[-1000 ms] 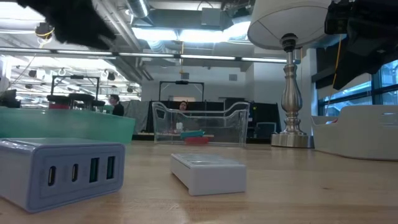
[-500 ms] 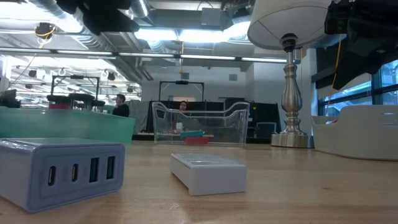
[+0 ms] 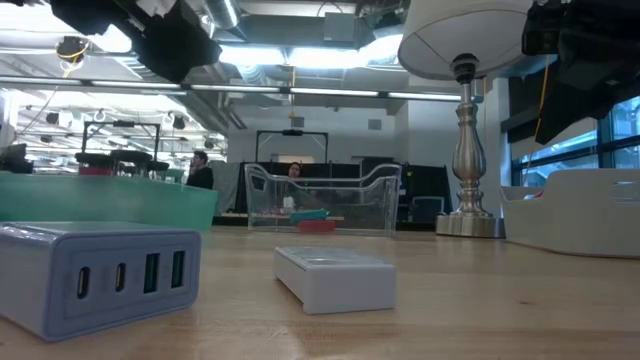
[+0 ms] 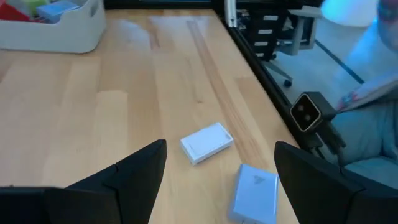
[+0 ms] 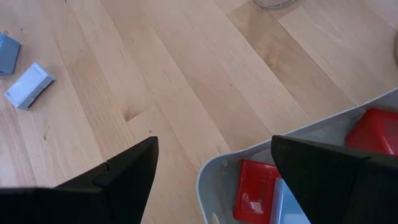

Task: Pick & Place Office items
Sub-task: Put the light pink charger adapter into the gray bin

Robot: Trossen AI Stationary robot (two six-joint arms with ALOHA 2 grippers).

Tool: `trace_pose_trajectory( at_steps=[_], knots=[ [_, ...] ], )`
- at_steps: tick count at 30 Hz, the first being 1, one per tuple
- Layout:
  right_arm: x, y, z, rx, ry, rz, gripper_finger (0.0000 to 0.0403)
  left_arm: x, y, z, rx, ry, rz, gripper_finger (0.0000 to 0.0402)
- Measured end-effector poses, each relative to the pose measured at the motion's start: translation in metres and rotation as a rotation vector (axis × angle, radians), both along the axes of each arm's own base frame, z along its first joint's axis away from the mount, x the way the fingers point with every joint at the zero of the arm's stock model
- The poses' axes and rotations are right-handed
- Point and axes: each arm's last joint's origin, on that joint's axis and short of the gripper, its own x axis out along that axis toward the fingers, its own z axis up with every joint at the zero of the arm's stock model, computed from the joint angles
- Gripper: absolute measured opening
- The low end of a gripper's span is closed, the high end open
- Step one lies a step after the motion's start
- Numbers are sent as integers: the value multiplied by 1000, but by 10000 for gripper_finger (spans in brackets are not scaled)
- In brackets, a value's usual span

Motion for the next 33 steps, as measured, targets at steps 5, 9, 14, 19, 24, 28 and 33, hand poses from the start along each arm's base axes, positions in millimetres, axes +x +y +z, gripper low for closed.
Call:
trace_pose_trajectory(
  at_steps=[5, 9, 14, 19, 24, 28, 33],
  knots=[
    [0, 0, 0, -13, -9, -5, 316, 3, -2, -3, 25, -21, -25, 297],
    [8, 0, 4, 8, -147, -169, 316, 3, -3, -3, 26, -21, -24, 297],
    [22, 2, 10, -47, -337, -297, 316, 1, -5, -4, 24, -13, -46, 297],
    [36, 8, 6, -65, -374, -302, 316, -9, -11, -12, -41, 134, -96, 297],
    [43, 14, -3, -38, -317, -236, 316, -31, -9, -24, -104, 460, -10, 297],
    [48, 16, -9, -43, -296, -227, 316, -45, -1, -25, -200, 731, 242, 297],
    [50, 16, -13, -58, -275, -232, 316, -59, 1, -28, -439, 1053, 507, 297]
  ],
)
